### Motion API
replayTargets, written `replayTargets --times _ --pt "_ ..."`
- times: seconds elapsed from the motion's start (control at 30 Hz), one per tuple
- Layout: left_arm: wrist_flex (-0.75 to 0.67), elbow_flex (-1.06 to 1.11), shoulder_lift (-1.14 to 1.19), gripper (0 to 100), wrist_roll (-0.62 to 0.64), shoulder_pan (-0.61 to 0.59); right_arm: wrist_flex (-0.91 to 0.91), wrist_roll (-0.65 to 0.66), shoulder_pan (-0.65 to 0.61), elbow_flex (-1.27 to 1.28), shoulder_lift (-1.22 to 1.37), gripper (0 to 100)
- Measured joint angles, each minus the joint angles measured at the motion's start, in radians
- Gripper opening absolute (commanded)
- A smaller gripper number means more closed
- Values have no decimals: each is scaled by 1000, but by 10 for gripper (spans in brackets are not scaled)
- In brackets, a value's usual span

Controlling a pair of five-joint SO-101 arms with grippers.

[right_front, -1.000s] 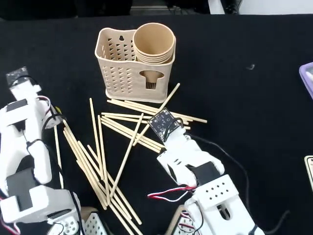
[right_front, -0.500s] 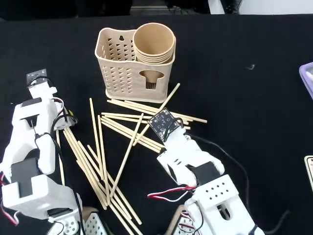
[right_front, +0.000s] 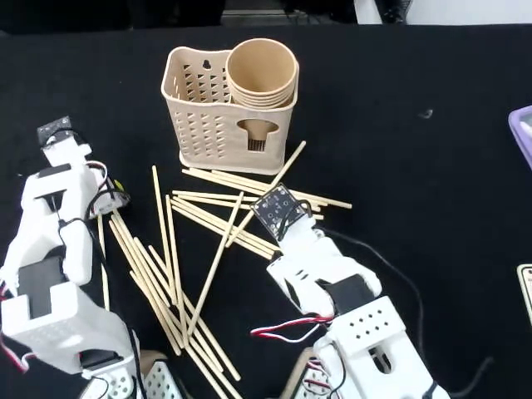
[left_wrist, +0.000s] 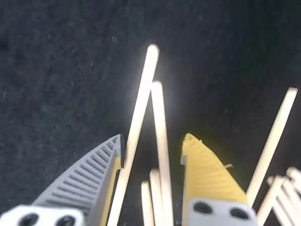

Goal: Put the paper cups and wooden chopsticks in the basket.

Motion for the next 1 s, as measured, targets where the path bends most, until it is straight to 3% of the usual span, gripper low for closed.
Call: replayTargets --times 0.2,0.37,0.67,1.0 --pt "-167 -5 6 200 41 6 0 0 0 0 0 170" --pt "-216 46 5 52 43 8 0 0 0 0 0 170" --pt "-109 20 3 73 44 -8 0 0 0 0 0 170" --pt "-147 -18 6 77 44 -84 0 0 0 0 0 170"
